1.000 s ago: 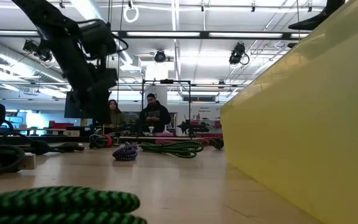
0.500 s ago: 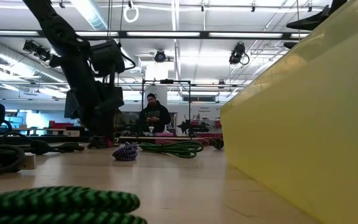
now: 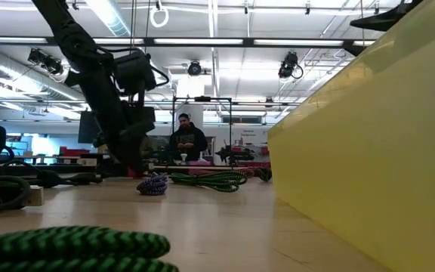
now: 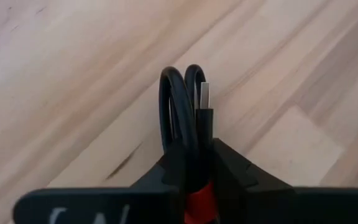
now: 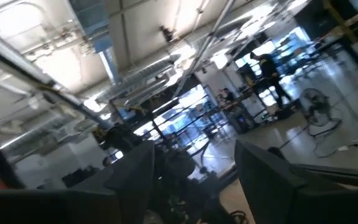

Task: Pick & Place USB Port
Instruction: Put the black charger cable into the yellow bin

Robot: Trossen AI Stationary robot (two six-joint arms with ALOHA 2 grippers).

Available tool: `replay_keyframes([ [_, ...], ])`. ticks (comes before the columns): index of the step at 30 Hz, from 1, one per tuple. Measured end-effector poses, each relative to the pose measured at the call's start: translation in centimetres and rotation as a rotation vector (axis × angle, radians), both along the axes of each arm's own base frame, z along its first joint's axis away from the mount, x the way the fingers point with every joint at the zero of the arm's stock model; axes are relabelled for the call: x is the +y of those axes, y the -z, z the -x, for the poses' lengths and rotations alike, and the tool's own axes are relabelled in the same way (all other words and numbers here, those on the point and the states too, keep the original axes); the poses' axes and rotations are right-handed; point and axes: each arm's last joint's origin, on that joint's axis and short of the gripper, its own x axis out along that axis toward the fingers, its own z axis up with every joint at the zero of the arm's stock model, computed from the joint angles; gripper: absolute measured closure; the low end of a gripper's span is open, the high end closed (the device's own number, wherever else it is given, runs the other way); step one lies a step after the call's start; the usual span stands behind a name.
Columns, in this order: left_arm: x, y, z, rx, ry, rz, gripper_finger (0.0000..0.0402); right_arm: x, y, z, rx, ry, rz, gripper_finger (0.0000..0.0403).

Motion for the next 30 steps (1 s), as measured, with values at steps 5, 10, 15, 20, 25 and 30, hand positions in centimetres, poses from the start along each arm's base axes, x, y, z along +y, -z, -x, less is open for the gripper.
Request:
replay_keyframes([
  [5,-0.6,-3.9,-1.6,-0.223,0.138,-0.078,0.0354,0.3,-0.2,0.0,-0.022,-0.086,0.041,0.0179],
  [10,-2.2,-9.0,-3.0,-0.541,0.311,-0.152,0.0354,0.5,-0.8,0.0,-0.082,-0.144,0.068,0.0179],
  [15,-4.2,-12.6,-4.5,-0.797,0.474,-0.204,0.0354,0.8,-1.5,-0.6,-0.159,-0.164,0.07,0.0179],
  [20,-5.5,-14.4,-5.9,-0.881,0.543,-0.259,0.0354,1.6,-3.6,-4.0,-0.063,-0.219,0.088,0.0179],
  [25,-6.6,-15.7,-6.9,-0.913,0.586,-0.281,0.0354,2.6,-6.9,-9.0,0.025,-0.2,0.258,0.0179],
  [30,-7.9,-16.4,-7.1,-0.937,0.612,-0.291,0.0354,3.3,-7.7,-13.4,0.167,-0.161,0.344,0.0179],
])
